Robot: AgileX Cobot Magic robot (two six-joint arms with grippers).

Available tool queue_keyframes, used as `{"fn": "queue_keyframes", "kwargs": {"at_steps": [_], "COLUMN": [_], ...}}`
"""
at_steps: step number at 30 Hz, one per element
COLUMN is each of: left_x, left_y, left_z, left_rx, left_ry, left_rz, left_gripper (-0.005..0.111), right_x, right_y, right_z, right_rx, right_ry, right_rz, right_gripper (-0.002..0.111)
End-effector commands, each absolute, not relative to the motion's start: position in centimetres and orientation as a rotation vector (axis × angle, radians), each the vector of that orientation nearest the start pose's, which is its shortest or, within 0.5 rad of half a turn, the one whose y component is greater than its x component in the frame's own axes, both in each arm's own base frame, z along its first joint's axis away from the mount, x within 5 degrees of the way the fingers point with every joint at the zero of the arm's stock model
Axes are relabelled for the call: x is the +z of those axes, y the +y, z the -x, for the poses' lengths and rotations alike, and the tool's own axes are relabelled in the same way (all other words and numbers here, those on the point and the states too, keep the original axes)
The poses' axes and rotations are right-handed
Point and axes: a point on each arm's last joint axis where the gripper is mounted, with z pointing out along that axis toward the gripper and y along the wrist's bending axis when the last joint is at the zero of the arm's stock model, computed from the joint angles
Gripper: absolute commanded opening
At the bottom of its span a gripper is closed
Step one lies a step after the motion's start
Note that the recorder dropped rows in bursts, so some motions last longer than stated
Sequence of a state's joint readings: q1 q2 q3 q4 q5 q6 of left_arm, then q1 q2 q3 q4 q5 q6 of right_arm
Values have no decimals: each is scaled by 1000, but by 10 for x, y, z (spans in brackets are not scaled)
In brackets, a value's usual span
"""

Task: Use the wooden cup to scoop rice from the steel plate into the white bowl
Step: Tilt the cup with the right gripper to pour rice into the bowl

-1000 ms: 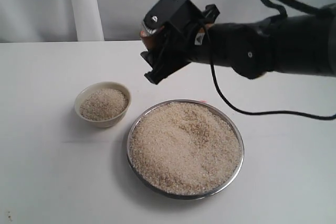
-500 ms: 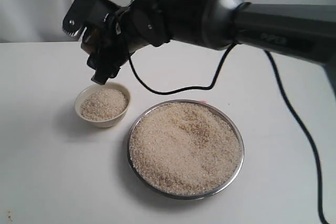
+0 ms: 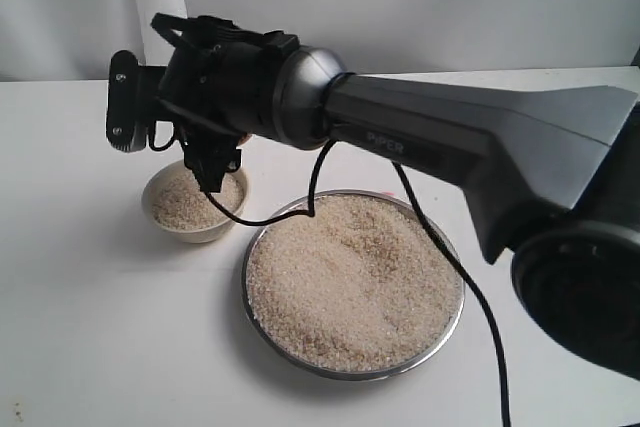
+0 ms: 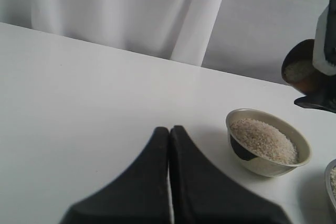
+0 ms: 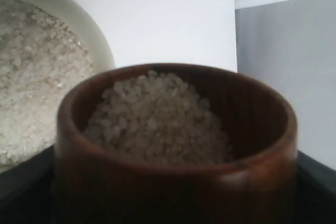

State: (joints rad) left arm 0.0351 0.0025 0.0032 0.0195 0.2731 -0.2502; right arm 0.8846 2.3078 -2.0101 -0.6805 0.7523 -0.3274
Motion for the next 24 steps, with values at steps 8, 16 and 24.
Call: {"fn": "queue_keyframes", "kwargs": {"at_steps": [8, 16, 24], "left_x": [189, 189, 189], "left_y": [2, 2, 2], "left_z": [-55, -55, -55], "left_rx": [-147, -147, -147], "left_ry": [1737, 1737, 1737], "left_rz": [237, 237, 237], "left_gripper": [0, 0, 0], "right_x": [199, 186, 187], "right_y": [395, 404, 402], "right_z": [-350, -340, -341], "right_rx": [-812, -1001, -1109], "right_ry": [1483, 1340, 1278], "right_rz": [1851, 1959, 2010], "right_gripper": [0, 0, 0]}}
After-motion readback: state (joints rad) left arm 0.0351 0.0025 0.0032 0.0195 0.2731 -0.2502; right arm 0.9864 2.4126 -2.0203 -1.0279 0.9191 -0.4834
